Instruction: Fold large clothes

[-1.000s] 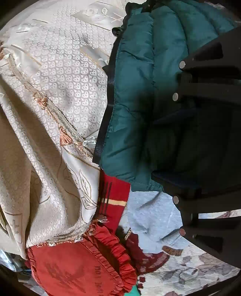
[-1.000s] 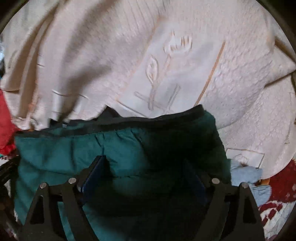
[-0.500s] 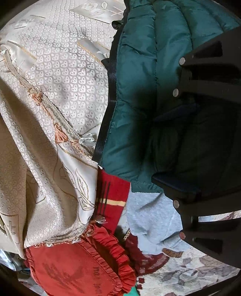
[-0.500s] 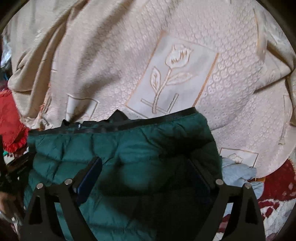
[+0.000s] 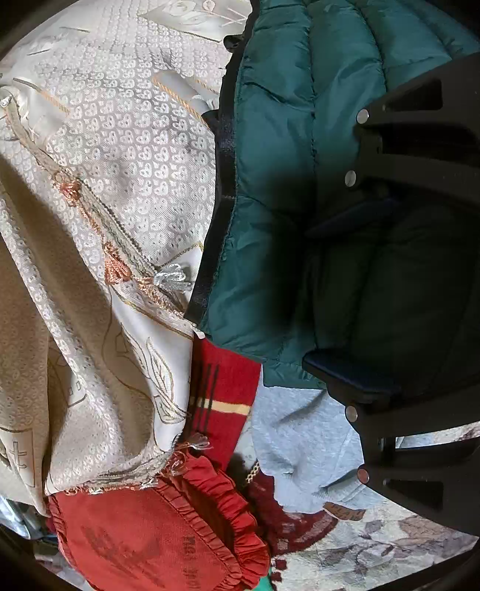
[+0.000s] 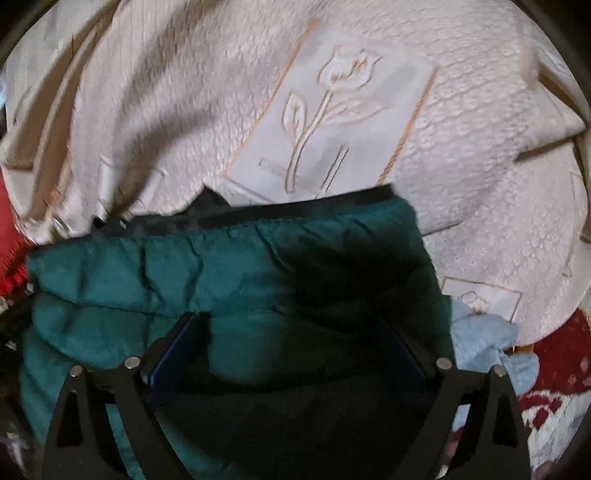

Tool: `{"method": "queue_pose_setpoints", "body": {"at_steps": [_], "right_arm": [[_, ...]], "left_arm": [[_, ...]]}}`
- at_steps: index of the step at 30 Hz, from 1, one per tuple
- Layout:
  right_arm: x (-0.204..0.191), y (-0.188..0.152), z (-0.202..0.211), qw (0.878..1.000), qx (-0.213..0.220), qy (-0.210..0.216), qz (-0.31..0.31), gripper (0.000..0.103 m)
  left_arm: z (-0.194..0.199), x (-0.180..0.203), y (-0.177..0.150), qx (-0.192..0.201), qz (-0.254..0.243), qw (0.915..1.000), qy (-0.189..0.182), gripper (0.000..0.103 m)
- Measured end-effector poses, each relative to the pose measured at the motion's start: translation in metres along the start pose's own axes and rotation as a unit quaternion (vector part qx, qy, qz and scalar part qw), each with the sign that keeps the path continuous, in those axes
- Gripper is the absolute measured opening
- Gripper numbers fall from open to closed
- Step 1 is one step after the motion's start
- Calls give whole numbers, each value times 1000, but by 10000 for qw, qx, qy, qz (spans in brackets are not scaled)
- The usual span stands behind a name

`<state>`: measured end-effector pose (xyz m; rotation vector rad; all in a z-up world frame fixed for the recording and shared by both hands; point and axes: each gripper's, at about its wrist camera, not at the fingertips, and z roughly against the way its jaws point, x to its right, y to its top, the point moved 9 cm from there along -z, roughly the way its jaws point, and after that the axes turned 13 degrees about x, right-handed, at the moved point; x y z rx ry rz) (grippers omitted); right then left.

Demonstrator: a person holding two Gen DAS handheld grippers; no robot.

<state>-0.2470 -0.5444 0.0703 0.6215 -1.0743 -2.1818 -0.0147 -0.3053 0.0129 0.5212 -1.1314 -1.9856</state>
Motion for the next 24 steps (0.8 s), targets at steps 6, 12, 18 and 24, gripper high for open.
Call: {"method": "queue_pose_setpoints", "body": {"at_steps": [6,12,18,24], "right_arm": [[2,-14,57,9988,162,350,-290,97],[-1,-53,34,9998,-196,41,97,103],[0,-47,45,9997,-135,4,221,103],[11,-46,80,10000,-30,26,-10,103]], "left_arm": [[0,0,-1,56,36,10000,-2,48],[7,-1,-2,64,-13,10000,62,48],[27,-4,-1,27,-221,9997,75,48],[51,-11,-2,100,-127,9998,66,48]]}}
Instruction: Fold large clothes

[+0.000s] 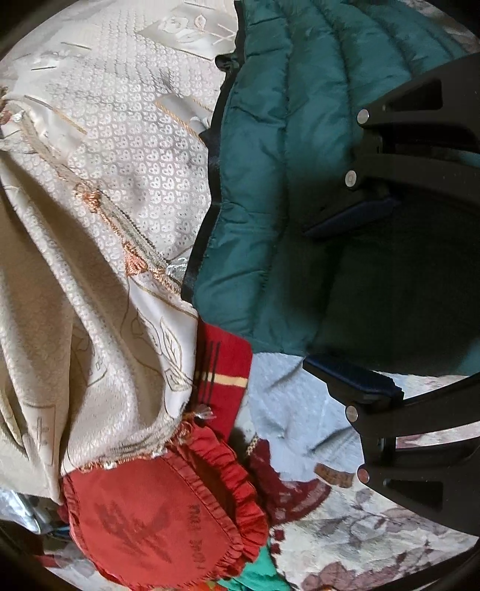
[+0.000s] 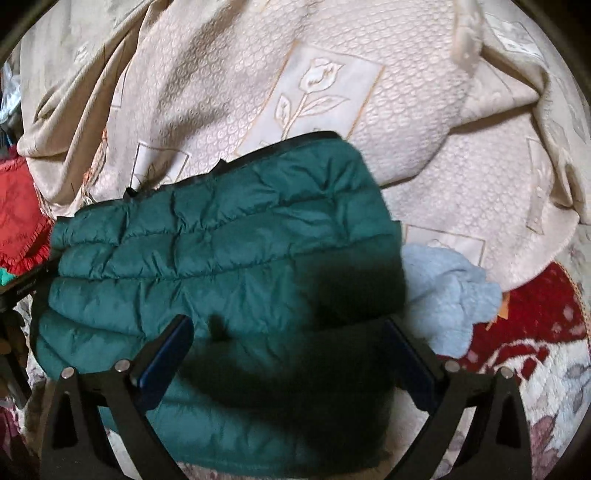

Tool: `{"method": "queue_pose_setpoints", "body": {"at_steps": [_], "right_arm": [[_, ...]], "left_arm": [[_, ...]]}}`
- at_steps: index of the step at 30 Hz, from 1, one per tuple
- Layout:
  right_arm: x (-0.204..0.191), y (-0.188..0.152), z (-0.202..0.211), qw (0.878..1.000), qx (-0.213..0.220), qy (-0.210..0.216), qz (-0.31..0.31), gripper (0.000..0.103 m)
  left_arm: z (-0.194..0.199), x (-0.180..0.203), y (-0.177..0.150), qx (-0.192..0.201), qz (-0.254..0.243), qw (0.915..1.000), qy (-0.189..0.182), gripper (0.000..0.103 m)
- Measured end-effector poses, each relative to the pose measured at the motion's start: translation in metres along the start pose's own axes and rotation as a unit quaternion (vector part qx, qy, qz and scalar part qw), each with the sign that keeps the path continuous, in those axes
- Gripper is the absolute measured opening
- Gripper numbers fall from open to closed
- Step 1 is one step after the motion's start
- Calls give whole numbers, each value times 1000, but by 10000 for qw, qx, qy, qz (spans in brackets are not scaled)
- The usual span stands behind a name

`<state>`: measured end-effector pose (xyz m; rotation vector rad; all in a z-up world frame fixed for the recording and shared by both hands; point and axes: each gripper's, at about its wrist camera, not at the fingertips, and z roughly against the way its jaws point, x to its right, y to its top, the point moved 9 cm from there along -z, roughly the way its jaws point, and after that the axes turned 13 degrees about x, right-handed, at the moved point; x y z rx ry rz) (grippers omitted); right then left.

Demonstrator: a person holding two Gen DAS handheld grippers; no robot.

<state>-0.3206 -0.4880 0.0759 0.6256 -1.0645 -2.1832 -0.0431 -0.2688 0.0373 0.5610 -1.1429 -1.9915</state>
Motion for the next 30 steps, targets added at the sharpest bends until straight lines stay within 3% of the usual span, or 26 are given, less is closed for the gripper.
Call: {"method": "queue_pose_setpoints", "body": {"at_steps": [8,16,19,21,26,30], "right_arm": [[-7,-3,14,9998,-25,159,-97,103],[-8,-16,10,9995,-149,216,-159,103],[1,-16,9,9996,-111,173,-200,103],[8,-16,7,9996,-97,141,-245,103],[32,-21,-15,9990,-263,116,-356,103],[44,-25,-39,9959,-458,376,-688,103]], "left_arm": [[29,-4,-10,6,97,9999,-107,48],[39,-12,-32,-273,597,9962,-576,48],[38,-17,-41,-324,954,9908,-901,48],[34,-23,-46,-312,1248,9851,-1142,57],[8,-26,-61,-661,1916,9650,-1664,66],[-9,-22,-66,-750,2272,9522,-1901,78]]}}
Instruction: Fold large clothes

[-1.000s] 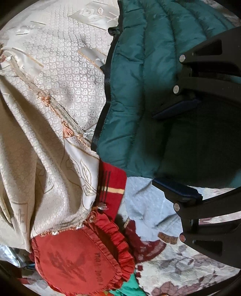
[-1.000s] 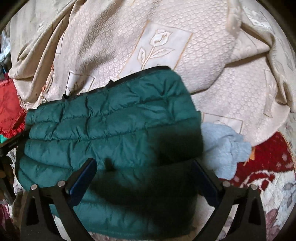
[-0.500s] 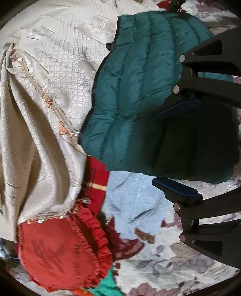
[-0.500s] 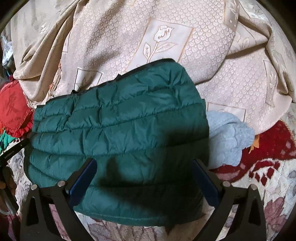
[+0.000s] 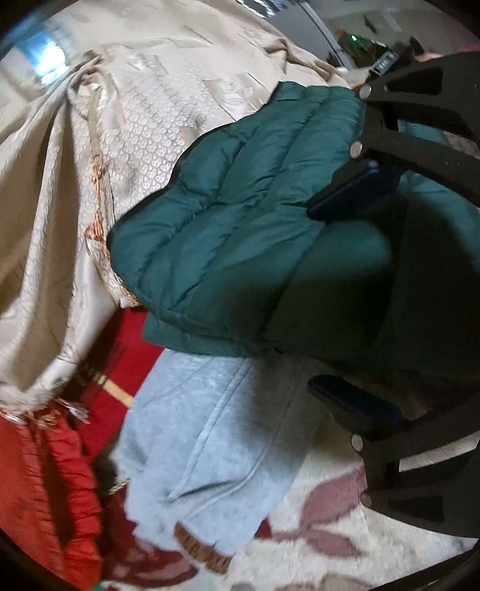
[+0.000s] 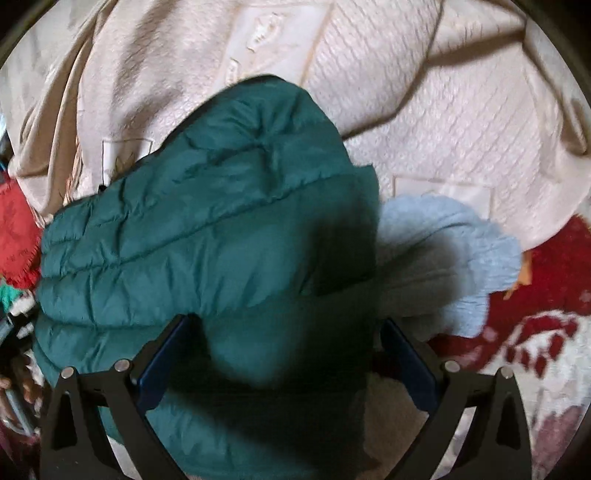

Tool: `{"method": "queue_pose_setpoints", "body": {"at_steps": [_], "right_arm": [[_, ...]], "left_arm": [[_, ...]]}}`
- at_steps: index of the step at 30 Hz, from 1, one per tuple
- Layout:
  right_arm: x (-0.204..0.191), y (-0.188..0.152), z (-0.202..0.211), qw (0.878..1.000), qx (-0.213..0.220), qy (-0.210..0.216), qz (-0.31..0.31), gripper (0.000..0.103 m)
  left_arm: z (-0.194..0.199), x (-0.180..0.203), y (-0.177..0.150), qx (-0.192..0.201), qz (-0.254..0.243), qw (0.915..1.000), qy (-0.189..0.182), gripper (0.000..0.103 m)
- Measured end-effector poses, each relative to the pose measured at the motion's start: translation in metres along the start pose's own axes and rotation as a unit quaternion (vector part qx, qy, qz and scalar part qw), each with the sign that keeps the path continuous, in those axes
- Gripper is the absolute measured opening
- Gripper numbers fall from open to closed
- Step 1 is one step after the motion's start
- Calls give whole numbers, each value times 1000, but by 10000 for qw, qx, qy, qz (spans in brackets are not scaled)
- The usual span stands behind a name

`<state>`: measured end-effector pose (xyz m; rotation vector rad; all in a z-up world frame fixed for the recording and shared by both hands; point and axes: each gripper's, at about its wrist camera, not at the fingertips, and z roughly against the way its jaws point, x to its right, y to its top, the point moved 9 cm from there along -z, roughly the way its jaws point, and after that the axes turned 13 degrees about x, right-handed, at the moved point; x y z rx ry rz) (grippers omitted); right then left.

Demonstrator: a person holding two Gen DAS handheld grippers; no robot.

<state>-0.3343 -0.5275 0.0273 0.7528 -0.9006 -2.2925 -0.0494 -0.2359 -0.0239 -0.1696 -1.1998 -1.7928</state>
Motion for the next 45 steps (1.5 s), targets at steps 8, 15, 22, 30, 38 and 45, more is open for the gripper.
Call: {"method": "queue_pose_setpoints", "body": {"at_steps": [8,15,22,30,38,45], "right_arm": [[2,0,-34,9952,-300,851,-378,103],[-6,-1,-45,9901,-311,1171,-704,101],[-14,3,1,9816,-230,1703,-835,43],[-47,-9,75,9753,-286,2029,-820,39],[-46,-89,144,9608,-1113,2008,-1551,49],[-17,-143,124,9855,-1098,668,-1107,93]], "left_arm": [[-25,4,0,-239,166,9989,-380,84],[-31,14,-2,-371,468,9947,-836,50],[5,39,3,-296,-18,9946,-995,22],[76,53,-1,-564,-103,9913,-1186,19],[129,28,-51,-1451,-203,9878,-531,28],[120,-1,-63,-924,-700,9920,496,66]]}}
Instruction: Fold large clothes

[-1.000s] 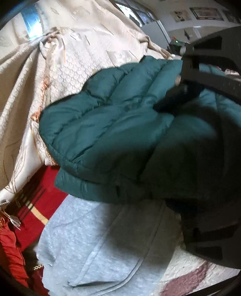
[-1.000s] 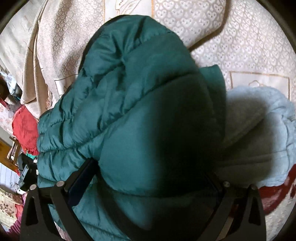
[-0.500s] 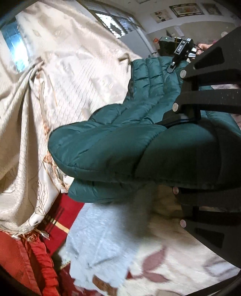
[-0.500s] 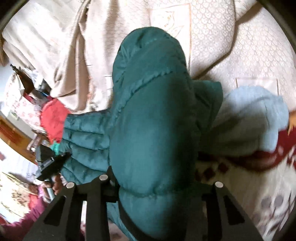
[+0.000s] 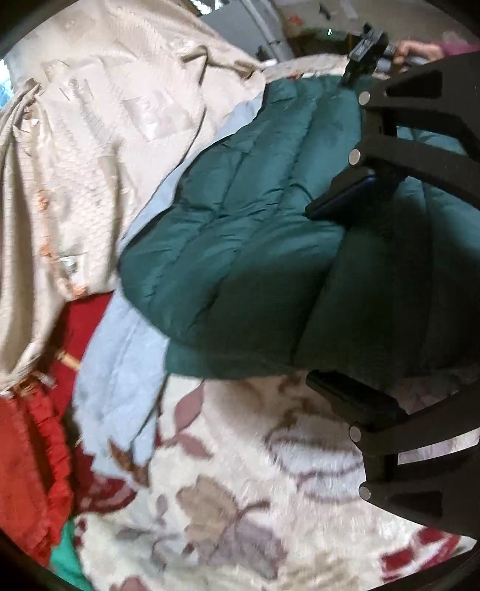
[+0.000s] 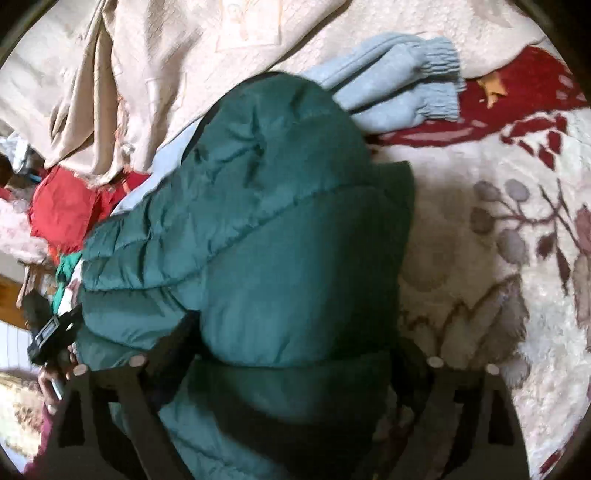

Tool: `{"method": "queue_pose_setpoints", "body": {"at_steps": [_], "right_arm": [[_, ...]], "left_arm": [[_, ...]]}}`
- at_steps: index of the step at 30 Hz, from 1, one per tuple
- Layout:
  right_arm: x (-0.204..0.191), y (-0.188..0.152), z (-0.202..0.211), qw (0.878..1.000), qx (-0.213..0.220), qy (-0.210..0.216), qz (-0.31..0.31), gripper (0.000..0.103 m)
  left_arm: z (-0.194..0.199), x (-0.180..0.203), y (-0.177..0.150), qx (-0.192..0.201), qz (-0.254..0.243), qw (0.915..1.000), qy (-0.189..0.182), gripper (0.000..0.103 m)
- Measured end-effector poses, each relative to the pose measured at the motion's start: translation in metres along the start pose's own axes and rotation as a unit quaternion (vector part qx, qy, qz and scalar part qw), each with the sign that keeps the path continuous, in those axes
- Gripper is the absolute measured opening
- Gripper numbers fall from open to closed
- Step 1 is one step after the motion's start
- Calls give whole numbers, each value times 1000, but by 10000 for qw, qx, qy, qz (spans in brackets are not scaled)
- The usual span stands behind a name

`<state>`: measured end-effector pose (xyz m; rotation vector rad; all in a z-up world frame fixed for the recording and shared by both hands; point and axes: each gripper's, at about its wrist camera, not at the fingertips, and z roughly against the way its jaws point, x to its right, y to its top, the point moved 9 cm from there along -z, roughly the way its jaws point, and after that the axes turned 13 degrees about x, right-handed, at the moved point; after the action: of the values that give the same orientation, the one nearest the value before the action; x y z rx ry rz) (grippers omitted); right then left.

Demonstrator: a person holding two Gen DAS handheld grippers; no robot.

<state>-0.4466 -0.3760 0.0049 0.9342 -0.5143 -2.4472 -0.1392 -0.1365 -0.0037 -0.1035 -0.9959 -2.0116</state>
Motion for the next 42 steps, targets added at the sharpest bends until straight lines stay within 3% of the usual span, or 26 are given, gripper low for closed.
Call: {"method": "queue_pose_setpoints", "body": {"at_steps": [2,6,10,13,18,20,24,25,28,35,42], "right_arm": [[-3,2,14,9997,101,-206,54,93],[-28,22,61,9933,740,-585,660,93],[-73,23,84,9901,993,-301,950,93],[-104,5,80,9874,938,-149,1270,93],[-136,-25,52,9786,824,-260,1870,93],[-144,-34,32,9797,724,-207,1860,93],[-139,-49,-6,9719,757,-681,2122,98],[-139,-49,-11,9698,814,-726,2180,103],[-137,-48,-21,9683,896,-842,2173,103],[-137,-50,-20,9681,967,-860,2146,103],[-146,-54,6,9706,1080,-950,1929,103]], "left_arm": [[16,3,6,194,-138,9995,198,66],[59,19,21,847,-733,9919,598,66],[75,39,14,1109,-917,9879,585,66],[72,54,2,1131,-918,9875,595,66],[51,75,-29,882,-1079,9880,673,66],[38,78,-41,822,-1263,9840,953,66],[30,80,-49,937,-1586,9736,1351,66],[29,80,-50,957,-1585,9730,1380,66],[27,76,-51,964,-1471,9746,1388,66],[26,75,-56,1099,-1423,9720,1512,68],[42,81,-59,1134,-1429,9717,1502,68]]}}
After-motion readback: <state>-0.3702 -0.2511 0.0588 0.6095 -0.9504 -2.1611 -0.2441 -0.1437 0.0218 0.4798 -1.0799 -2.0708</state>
